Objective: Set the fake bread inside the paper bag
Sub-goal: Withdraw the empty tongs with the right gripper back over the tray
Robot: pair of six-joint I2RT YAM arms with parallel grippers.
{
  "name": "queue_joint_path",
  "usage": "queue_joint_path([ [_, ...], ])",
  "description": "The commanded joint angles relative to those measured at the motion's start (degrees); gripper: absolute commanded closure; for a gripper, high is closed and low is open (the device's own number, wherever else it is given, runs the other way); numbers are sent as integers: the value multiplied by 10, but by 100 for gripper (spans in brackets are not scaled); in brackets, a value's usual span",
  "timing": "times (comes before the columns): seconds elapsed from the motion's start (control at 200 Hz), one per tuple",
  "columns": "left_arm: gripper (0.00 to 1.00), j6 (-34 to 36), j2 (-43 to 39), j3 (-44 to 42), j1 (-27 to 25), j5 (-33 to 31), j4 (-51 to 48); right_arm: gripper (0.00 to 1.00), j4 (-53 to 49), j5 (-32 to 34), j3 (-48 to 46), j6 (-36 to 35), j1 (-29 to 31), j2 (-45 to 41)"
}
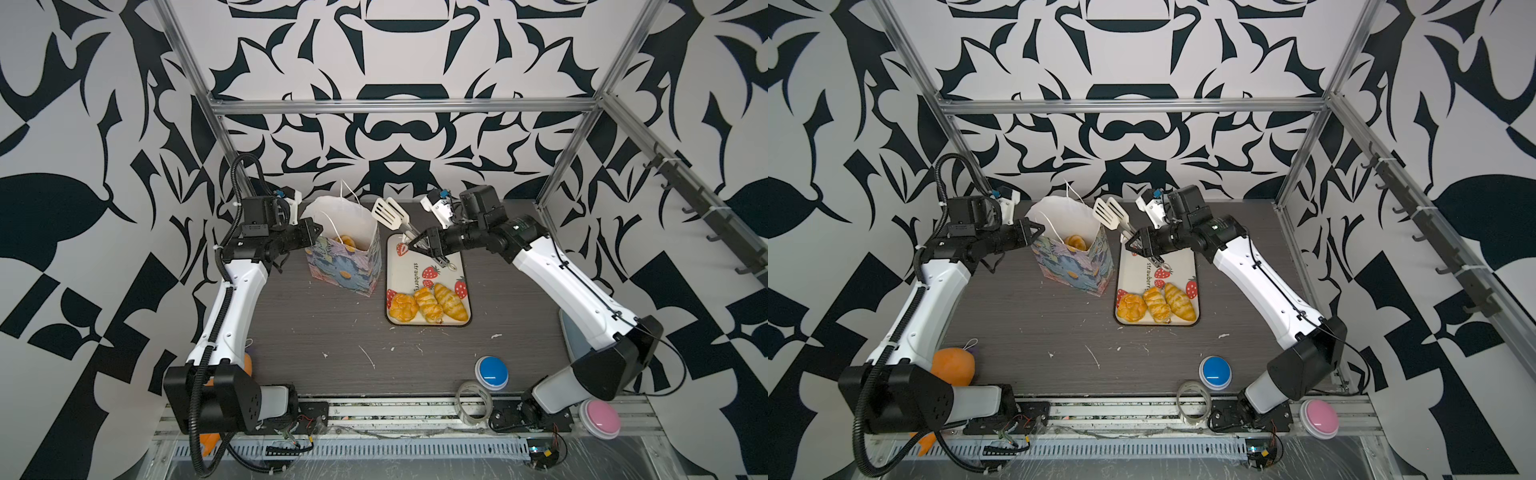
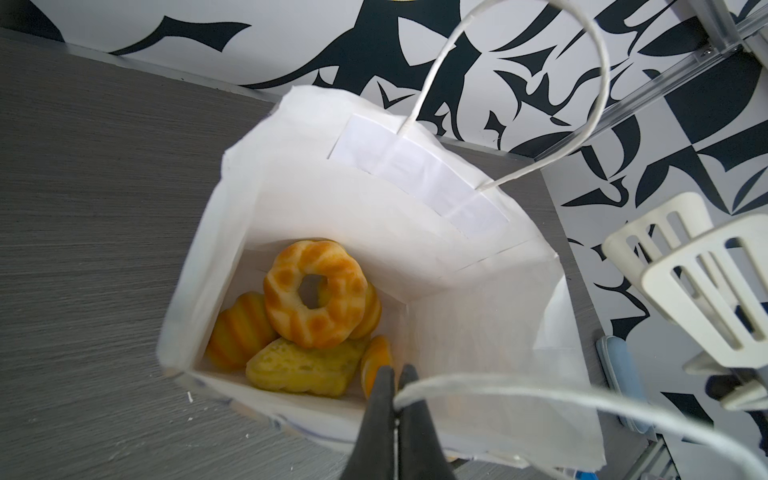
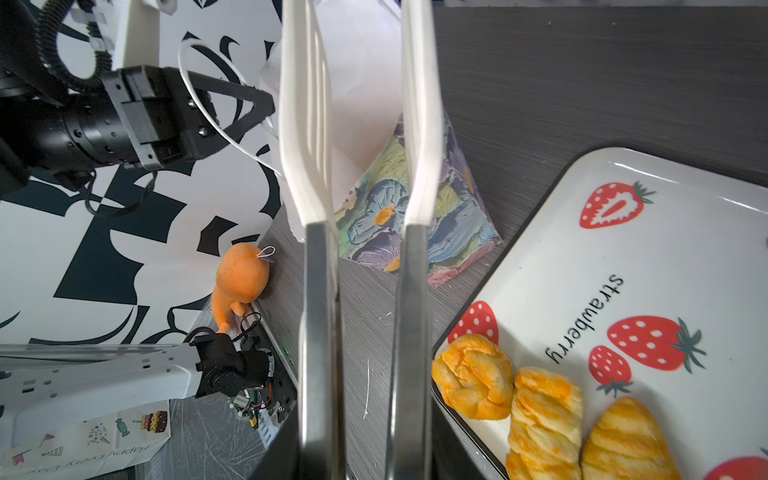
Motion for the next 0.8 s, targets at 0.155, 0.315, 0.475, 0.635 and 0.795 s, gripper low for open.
queue_joint_path([
  [0.155,98,-6,-8,-12,2,18,4,62,-58,42,-65,-19,-25,-56],
  [0.315,98,-7,-6,-12,2,18,5,62,-80,58,-123,-9,-33,-81],
  [0.475,99,-11,-2,-12,2,24,6,62,-123,86,-153,-13,-34,-99],
  [0.635,98,-11,-2,-12,2,23,8,62,-180,129,-160,-17,-39,-114],
  [0.795,98,-10,-4,-14,0,18,8,62,-228,183,-167,-15,-46,-127],
])
